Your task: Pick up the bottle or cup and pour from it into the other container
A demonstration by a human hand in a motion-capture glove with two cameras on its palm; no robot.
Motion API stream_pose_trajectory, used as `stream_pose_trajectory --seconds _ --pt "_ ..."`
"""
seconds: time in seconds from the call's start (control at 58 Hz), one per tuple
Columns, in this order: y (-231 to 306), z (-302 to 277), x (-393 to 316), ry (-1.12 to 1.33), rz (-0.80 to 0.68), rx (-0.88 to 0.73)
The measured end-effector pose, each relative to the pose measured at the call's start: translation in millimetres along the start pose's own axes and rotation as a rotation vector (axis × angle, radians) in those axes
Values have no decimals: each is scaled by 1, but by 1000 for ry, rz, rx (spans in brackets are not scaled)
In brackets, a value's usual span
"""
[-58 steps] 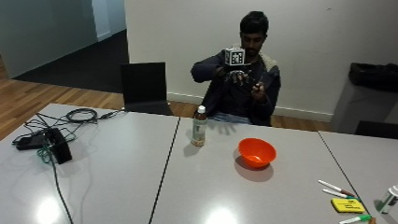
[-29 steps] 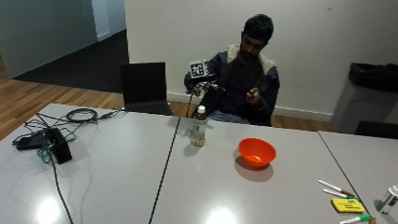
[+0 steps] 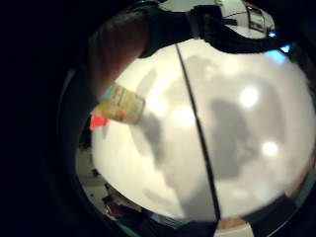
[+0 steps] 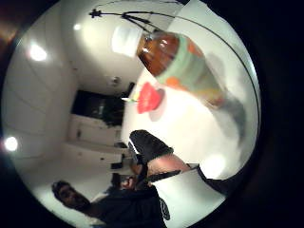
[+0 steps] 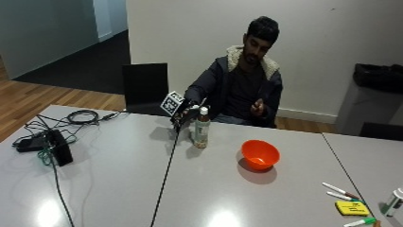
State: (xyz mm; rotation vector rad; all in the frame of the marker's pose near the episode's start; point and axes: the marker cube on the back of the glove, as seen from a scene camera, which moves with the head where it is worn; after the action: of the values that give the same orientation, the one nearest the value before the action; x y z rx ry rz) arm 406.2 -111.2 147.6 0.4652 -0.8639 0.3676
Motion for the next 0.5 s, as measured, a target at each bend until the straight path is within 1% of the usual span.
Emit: stream_pose_trajectory --seconds 0.052,0.104,0.155,0.207,0.259,0.328,0.345,0.414,0.5 --pt "-17 11 3 -168 75 30" --pt "-25 18 11 -318 92 -10" --pt "-33 27 17 -396 98 -48" --pt "-39 35 20 -436 92 -80" --pt "-41 43 22 -453 50 -114" --pt "-39 54 30 -456 -122 -171" --pt "-38 56 30 -455 -119 -169" --pt "-44 65 22 -437 -4 -155" --pt "-51 72 18 -449 -8 -145"
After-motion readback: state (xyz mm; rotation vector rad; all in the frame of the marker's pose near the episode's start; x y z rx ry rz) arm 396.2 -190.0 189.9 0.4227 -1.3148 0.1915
